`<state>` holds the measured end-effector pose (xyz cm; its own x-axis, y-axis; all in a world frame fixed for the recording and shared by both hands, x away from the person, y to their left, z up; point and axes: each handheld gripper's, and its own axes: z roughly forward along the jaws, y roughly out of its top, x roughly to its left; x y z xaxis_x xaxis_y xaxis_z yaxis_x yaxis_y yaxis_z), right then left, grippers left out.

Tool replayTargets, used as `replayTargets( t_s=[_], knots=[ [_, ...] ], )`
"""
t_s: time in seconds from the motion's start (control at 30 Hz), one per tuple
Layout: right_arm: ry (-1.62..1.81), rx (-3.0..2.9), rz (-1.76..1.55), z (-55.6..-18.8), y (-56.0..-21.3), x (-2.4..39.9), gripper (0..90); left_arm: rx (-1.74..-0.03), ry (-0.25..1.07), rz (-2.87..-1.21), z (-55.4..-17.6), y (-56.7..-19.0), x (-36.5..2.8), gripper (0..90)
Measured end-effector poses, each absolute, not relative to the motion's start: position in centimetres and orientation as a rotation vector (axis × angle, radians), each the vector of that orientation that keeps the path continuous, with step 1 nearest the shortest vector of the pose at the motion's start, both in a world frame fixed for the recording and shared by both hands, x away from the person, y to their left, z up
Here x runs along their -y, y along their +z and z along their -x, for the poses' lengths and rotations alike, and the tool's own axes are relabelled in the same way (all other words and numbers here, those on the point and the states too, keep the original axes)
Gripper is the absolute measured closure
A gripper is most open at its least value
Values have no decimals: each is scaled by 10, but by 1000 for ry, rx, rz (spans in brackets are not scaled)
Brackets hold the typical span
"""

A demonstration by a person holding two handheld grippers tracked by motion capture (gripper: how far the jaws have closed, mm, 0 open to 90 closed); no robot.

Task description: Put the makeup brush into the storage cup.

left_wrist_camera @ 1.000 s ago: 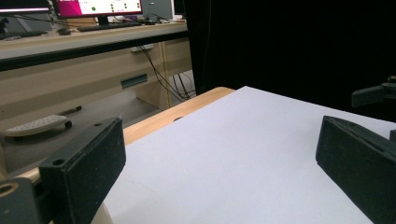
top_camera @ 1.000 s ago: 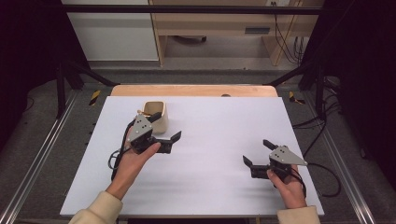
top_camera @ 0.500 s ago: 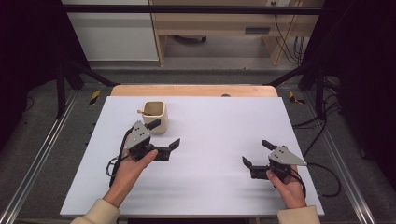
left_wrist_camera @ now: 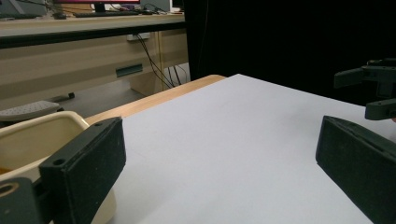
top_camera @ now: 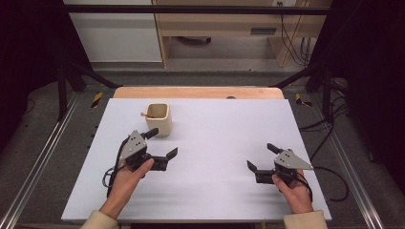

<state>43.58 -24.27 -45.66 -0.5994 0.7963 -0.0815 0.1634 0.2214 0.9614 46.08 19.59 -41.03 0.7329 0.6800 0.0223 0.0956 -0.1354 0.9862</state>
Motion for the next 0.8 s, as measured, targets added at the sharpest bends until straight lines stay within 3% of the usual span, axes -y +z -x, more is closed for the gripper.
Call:
replayTargets(
  t_s=[0.8],
  knots=[
    [1384, -1916, -863, -435, -456, 244, 41, -672, 601, -1647, -444, -421, -236, 19]
  ],
)
